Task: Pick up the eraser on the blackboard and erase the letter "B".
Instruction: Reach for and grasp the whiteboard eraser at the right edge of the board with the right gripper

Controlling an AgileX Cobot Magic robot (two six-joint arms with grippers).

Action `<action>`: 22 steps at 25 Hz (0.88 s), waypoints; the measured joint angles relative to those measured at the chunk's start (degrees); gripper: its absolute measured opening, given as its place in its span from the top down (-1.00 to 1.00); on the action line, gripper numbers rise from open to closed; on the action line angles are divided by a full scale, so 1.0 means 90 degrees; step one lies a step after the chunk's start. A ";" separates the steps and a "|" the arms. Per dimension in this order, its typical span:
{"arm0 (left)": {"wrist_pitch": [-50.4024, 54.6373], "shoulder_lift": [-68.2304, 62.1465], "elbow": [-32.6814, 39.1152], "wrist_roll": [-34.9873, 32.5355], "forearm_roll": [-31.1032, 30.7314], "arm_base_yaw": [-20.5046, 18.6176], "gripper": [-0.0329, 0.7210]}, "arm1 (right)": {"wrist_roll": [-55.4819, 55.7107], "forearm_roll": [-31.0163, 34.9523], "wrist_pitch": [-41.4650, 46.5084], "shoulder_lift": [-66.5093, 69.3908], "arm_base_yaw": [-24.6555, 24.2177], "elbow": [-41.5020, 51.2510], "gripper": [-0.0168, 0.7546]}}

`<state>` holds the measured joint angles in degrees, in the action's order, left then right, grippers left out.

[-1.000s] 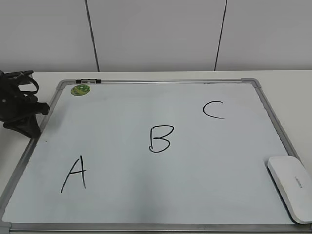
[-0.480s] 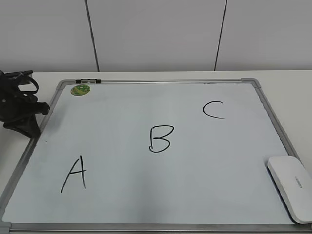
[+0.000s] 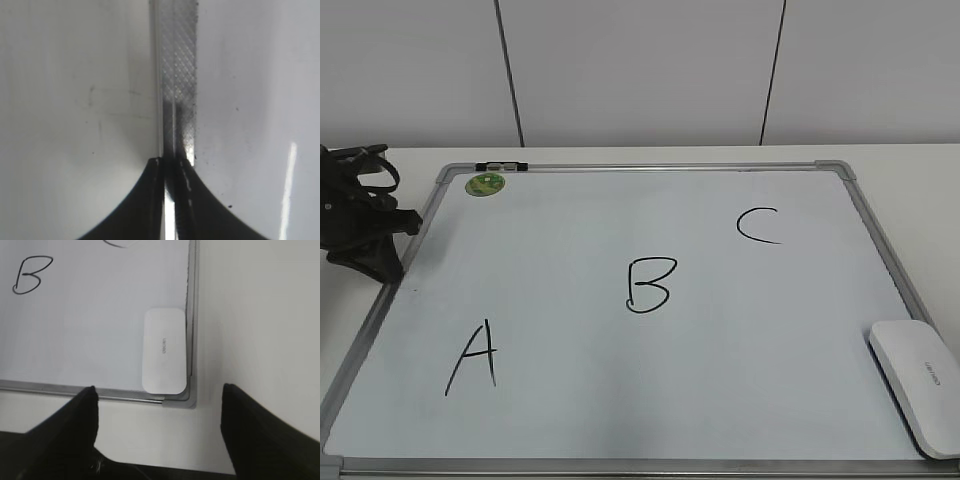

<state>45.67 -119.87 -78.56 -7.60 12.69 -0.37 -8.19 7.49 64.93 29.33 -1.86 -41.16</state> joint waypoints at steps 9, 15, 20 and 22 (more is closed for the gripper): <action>0.0000 0.0000 0.0000 0.0000 0.0009 0.0000 0.88 | -0.0088 0.0198 0.0144 0.1985 0.0000 -0.0064 -0.56; 0.0000 0.0000 0.0000 0.0000 0.0013 0.0000 0.88 | -0.0058 0.0198 -0.0160 0.2930 0.0000 -0.0064 -0.56; 0.0000 0.0000 0.0000 0.0000 0.0013 0.0000 0.88 | 0.0102 0.0198 -0.0585 0.3472 0.0256 -0.0074 -0.56; 0.0000 0.0000 0.0000 0.0000 0.0024 0.0000 0.88 | 0.0146 0.0186 -0.0772 0.3689 0.0311 -0.0074 -0.56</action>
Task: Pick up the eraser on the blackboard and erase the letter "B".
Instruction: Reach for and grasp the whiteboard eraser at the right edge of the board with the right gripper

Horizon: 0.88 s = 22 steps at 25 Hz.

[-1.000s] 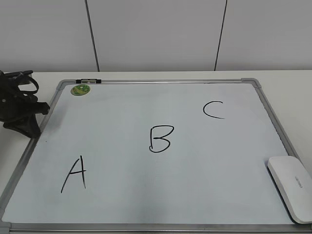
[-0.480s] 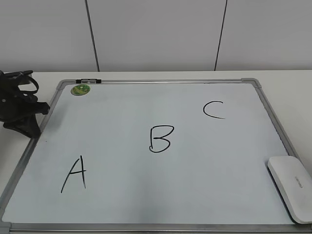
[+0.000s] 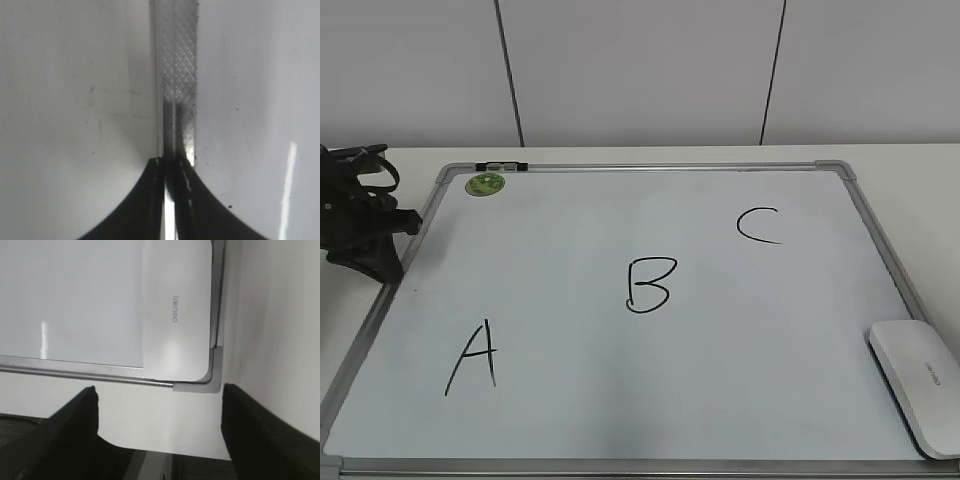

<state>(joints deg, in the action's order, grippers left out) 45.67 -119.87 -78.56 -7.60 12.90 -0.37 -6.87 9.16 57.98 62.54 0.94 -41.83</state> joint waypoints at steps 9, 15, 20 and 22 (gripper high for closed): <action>0.0000 0.0000 0.0000 0.0000 0.0000 0.0000 0.88 | -0.0037 -0.0080 -0.0793 0.1055 0.0011 0.0000 -0.56; 0.0000 0.0000 0.0000 0.0000 0.0000 0.0000 0.88 | -0.0658 0.0183 -0.1070 0.1692 0.0011 -0.0014 -0.65; 0.0000 0.0000 0.0000 0.0000 0.0000 0.0000 0.88 | -0.0747 0.0236 -0.1292 0.2210 0.0011 -0.0014 -0.68; 0.0000 0.0000 0.0000 0.0000 0.0000 0.0000 0.88 | -0.0755 0.0236 -0.1403 0.2364 0.0011 -0.0017 -0.68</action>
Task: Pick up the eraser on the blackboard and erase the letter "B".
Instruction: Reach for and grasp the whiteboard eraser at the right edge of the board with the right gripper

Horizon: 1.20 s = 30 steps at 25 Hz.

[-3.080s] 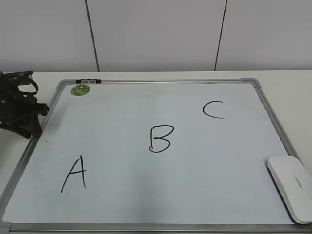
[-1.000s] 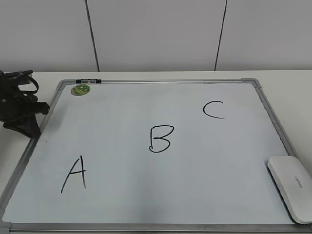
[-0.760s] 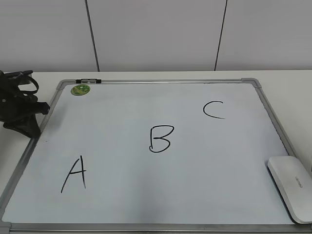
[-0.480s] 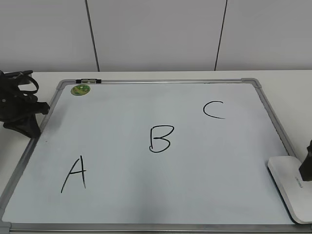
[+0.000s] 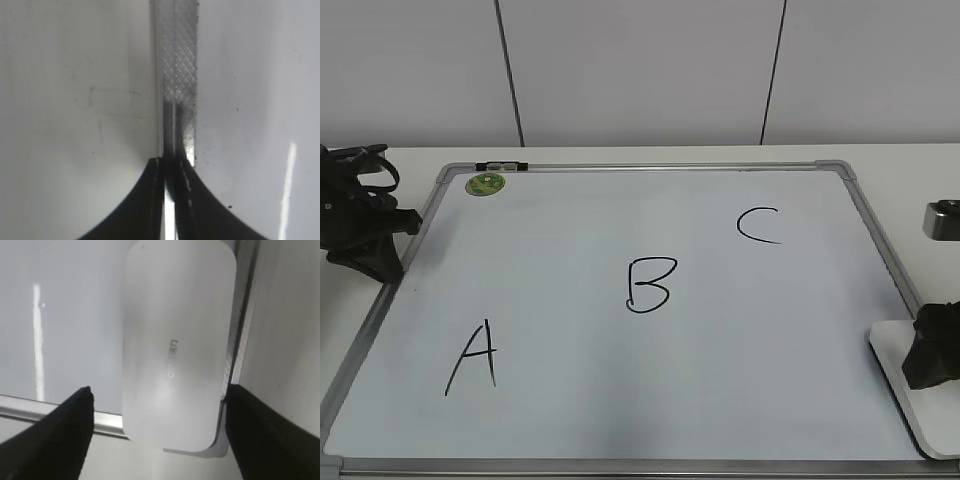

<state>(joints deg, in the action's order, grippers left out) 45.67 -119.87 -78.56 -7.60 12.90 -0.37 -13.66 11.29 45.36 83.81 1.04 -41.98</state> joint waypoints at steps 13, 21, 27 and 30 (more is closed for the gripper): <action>0.0000 0.0000 0.0000 0.0000 0.0000 0.0000 0.88 | -0.0006 0.0000 -0.0520 0.0588 0.0000 -0.0038 -0.68; 0.0000 0.0000 0.0000 0.0000 0.0000 0.0000 0.88 | -0.0006 0.0002 -0.0724 0.0707 0.0000 -0.0038 -0.68; 0.0000 0.0000 0.0000 0.0000 0.0000 0.0000 0.88 | -0.0006 0.0050 -0.0767 0.0951 0.0000 -0.0038 -0.68; 0.0000 0.0000 0.0000 0.0000 0.0000 0.0000 0.88 | -0.0006 0.0077 -0.0796 0.1097 0.0000 -0.0038 -0.67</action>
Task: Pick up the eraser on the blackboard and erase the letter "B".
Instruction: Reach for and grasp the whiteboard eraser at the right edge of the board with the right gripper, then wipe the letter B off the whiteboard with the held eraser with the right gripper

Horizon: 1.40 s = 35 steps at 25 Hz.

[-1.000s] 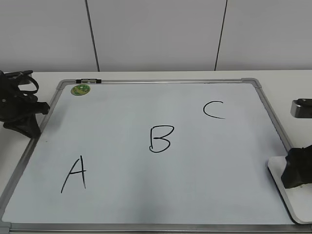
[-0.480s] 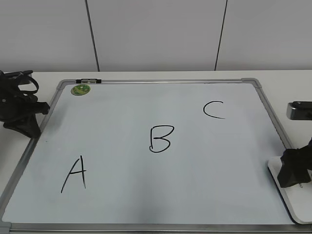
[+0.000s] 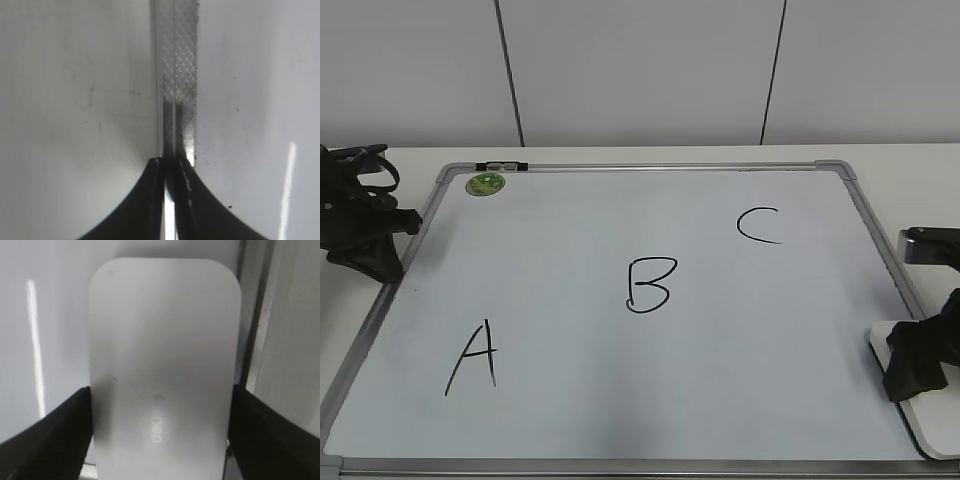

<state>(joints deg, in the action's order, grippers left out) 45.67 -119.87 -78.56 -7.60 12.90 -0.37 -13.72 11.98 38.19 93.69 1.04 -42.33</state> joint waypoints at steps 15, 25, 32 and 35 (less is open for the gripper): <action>0.0000 0.0000 0.0000 0.0000 0.0000 0.0000 0.88 | 0.0000 0.0011 0.0180 0.0213 0.0000 -0.0253 -0.50; 0.0000 0.0000 0.0000 0.0000 0.0000 0.0000 0.88 | 0.0000 0.0005 0.0415 0.0157 0.0000 -0.0316 -0.48; 0.0000 0.0000 0.0000 0.0000 0.0000 0.0000 0.88 | 0.0000 -0.0009 0.0583 -0.0120 0.0000 -0.0316 -0.48; 0.0000 0.0000 0.0000 0.0000 0.0000 0.0000 0.88 | 0.0000 -0.0019 0.0597 -0.0135 0.0000 -0.0316 -0.48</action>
<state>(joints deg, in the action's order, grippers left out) 45.67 -119.87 -78.56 -7.60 12.90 -0.37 -13.72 11.81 43.56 92.48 1.04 -45.17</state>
